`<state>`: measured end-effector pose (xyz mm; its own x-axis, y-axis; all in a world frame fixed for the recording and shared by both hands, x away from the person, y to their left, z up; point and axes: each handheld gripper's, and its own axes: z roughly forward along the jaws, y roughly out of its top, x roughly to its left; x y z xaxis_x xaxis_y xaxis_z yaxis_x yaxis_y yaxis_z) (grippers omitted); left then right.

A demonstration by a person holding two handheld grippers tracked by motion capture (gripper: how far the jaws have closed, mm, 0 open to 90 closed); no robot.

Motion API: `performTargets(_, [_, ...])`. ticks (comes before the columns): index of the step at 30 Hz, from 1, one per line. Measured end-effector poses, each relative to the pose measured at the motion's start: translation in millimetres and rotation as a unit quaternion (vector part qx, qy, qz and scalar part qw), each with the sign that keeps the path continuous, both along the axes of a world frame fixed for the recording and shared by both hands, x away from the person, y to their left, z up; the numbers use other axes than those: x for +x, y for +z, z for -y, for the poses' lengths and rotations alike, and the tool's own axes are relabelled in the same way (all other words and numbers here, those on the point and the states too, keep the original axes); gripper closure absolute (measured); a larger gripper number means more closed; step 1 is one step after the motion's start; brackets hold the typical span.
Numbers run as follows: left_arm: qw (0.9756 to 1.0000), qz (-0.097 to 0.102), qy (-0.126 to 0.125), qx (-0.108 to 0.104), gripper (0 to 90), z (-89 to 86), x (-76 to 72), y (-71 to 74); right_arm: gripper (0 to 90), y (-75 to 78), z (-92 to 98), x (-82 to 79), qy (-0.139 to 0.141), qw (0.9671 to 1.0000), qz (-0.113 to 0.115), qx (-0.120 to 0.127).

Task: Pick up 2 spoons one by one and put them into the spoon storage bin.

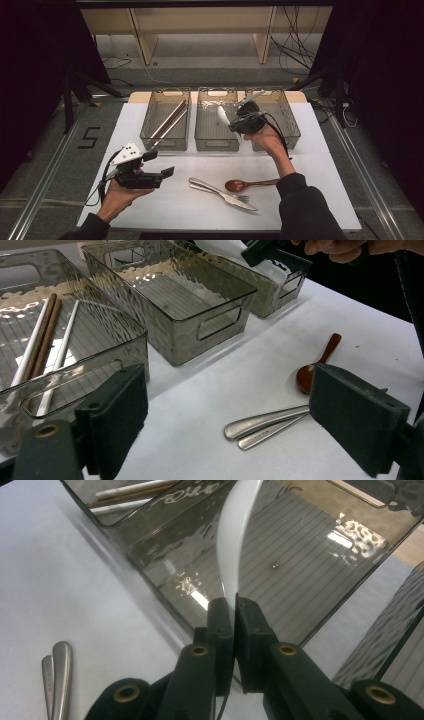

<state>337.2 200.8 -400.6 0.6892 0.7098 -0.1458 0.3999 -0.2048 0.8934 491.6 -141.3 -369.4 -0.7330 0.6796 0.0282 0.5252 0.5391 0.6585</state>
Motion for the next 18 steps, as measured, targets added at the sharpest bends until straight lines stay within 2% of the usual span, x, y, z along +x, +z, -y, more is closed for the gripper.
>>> performTargets(18, [1.0000,0.000,0.002,-0.003,15.2,-1.3,0.4,0.1,86.4,-3.4,-14.3,24.5,-0.030,0.9995,-0.012,-0.005])
